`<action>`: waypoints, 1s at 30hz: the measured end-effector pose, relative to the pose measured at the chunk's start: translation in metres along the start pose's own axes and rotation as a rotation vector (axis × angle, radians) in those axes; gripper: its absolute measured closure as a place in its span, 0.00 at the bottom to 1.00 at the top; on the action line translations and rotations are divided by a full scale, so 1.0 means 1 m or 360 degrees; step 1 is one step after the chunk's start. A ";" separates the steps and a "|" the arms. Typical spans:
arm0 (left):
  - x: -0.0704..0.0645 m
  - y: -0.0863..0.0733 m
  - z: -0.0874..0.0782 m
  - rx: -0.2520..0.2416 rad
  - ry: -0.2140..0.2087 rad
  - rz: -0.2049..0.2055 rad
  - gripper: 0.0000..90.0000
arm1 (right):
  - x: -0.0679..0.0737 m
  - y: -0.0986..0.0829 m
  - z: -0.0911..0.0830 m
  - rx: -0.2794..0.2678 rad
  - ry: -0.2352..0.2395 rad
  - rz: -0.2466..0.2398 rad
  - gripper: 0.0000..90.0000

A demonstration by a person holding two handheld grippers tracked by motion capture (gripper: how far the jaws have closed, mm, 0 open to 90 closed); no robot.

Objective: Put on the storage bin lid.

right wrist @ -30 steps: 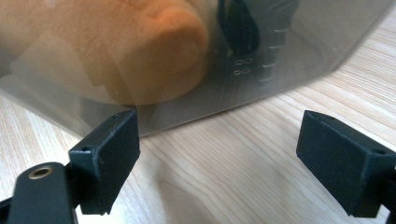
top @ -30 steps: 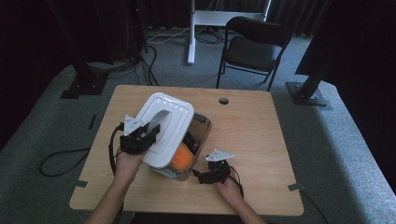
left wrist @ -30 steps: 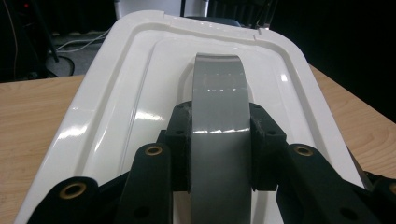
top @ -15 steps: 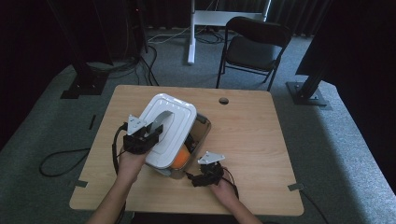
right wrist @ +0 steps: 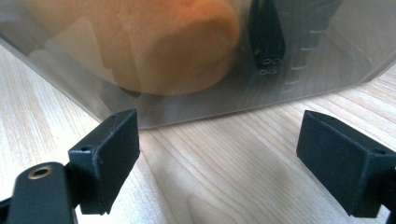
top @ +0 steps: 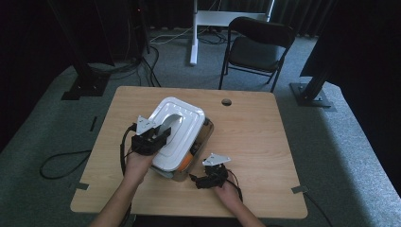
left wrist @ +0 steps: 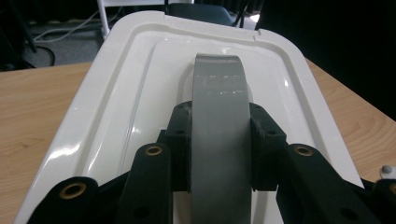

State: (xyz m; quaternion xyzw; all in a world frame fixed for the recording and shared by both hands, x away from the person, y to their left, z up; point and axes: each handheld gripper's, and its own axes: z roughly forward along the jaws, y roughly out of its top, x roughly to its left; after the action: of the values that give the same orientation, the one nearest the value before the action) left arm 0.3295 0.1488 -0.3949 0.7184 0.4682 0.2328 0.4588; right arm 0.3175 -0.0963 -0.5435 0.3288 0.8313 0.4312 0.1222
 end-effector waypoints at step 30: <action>-0.012 -0.008 0.031 0.0168 -0.0076 -0.0019 0.75 | -0.005 -0.001 -0.006 -0.0044 -0.0004 0.0055 0.14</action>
State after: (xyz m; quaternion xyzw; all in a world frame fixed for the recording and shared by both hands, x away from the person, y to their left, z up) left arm 0.3447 0.1258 -0.4151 0.7441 0.4730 0.1878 0.4328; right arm 0.3184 -0.1039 -0.5415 0.3418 0.8194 0.4442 0.1204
